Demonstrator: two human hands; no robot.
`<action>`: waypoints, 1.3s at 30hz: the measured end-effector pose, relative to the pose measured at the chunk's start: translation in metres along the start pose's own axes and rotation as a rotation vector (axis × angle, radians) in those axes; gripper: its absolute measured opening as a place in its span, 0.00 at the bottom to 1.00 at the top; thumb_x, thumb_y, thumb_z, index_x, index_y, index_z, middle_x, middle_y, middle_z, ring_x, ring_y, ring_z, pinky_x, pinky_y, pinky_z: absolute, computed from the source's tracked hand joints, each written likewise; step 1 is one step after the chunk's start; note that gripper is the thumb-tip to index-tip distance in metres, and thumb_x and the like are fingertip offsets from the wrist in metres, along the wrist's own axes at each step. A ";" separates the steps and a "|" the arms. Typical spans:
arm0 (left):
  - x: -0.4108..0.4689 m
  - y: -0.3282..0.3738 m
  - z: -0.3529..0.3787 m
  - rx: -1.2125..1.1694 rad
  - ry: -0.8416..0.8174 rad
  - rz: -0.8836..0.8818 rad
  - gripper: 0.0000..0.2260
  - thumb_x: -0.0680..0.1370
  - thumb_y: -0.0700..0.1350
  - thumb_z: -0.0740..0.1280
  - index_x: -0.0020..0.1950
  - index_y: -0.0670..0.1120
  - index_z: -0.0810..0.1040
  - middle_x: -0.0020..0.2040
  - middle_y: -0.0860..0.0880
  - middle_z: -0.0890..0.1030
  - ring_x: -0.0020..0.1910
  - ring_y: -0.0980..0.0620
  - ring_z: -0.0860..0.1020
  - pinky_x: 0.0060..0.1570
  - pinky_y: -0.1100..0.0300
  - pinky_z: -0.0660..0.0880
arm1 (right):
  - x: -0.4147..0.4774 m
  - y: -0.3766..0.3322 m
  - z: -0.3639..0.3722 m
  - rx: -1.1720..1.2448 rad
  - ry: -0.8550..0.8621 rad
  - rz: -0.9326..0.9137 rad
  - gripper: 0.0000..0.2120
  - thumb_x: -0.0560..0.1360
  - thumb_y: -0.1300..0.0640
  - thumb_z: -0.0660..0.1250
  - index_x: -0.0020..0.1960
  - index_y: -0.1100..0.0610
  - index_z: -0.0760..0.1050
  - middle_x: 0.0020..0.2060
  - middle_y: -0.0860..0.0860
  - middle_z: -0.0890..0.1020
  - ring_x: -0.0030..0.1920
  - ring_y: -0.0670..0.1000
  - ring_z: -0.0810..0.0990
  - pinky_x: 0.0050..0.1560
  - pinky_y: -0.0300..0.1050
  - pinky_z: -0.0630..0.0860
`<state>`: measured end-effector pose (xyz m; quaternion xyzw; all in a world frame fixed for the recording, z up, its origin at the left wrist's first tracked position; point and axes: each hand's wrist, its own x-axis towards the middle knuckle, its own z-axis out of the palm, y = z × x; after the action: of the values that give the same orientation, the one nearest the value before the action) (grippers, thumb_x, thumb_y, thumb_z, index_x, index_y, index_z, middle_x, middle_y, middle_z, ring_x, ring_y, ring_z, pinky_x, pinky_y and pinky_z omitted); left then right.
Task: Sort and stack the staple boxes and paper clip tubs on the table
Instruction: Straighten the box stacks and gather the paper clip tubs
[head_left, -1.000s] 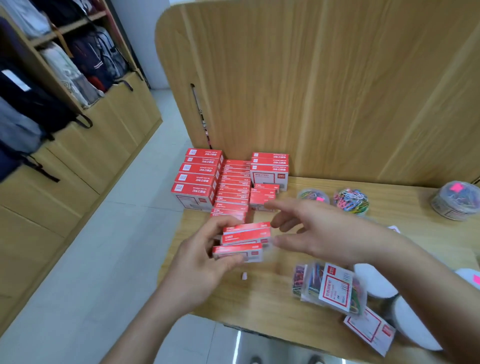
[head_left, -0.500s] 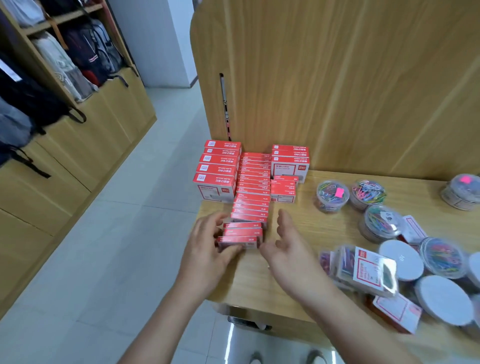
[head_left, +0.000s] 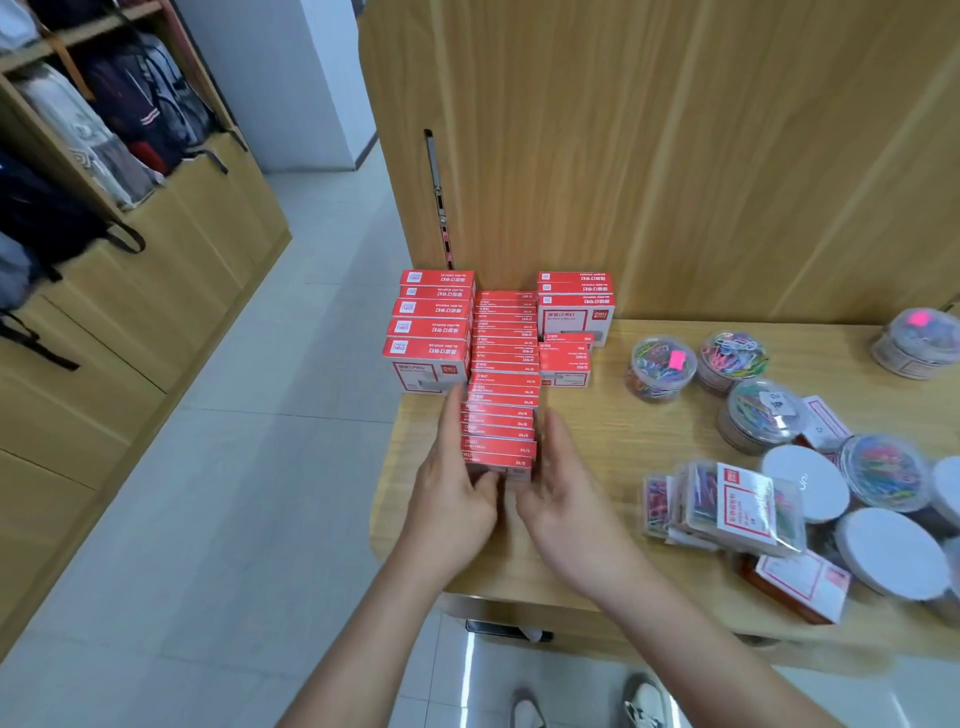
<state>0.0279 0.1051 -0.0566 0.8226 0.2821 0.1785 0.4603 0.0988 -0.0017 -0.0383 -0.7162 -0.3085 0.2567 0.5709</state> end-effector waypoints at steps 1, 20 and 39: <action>0.000 -0.001 -0.001 -0.003 -0.006 -0.009 0.38 0.76 0.38 0.67 0.75 0.64 0.50 0.58 0.75 0.67 0.61 0.67 0.71 0.53 0.80 0.63 | -0.003 0.002 -0.004 -0.149 0.017 -0.002 0.34 0.74 0.65 0.62 0.72 0.38 0.56 0.62 0.35 0.71 0.66 0.44 0.71 0.63 0.36 0.66; 0.004 0.007 0.002 -0.008 -0.067 -0.036 0.39 0.75 0.34 0.66 0.76 0.61 0.50 0.65 0.61 0.71 0.64 0.62 0.71 0.59 0.74 0.65 | 0.010 0.008 0.000 0.064 0.114 0.059 0.28 0.69 0.72 0.58 0.62 0.47 0.67 0.54 0.39 0.79 0.57 0.34 0.76 0.59 0.35 0.72; -0.028 0.007 0.026 0.545 -0.074 0.301 0.05 0.73 0.50 0.64 0.45 0.53 0.78 0.41 0.55 0.77 0.38 0.51 0.77 0.34 0.55 0.76 | -0.028 0.019 -0.027 -0.462 0.100 0.069 0.26 0.70 0.71 0.58 0.64 0.53 0.72 0.48 0.47 0.78 0.45 0.45 0.78 0.51 0.44 0.76</action>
<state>0.0223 0.0674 -0.0645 0.9542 0.1775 0.1324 0.2011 0.1019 -0.0435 -0.0505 -0.8498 -0.3057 0.1629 0.3973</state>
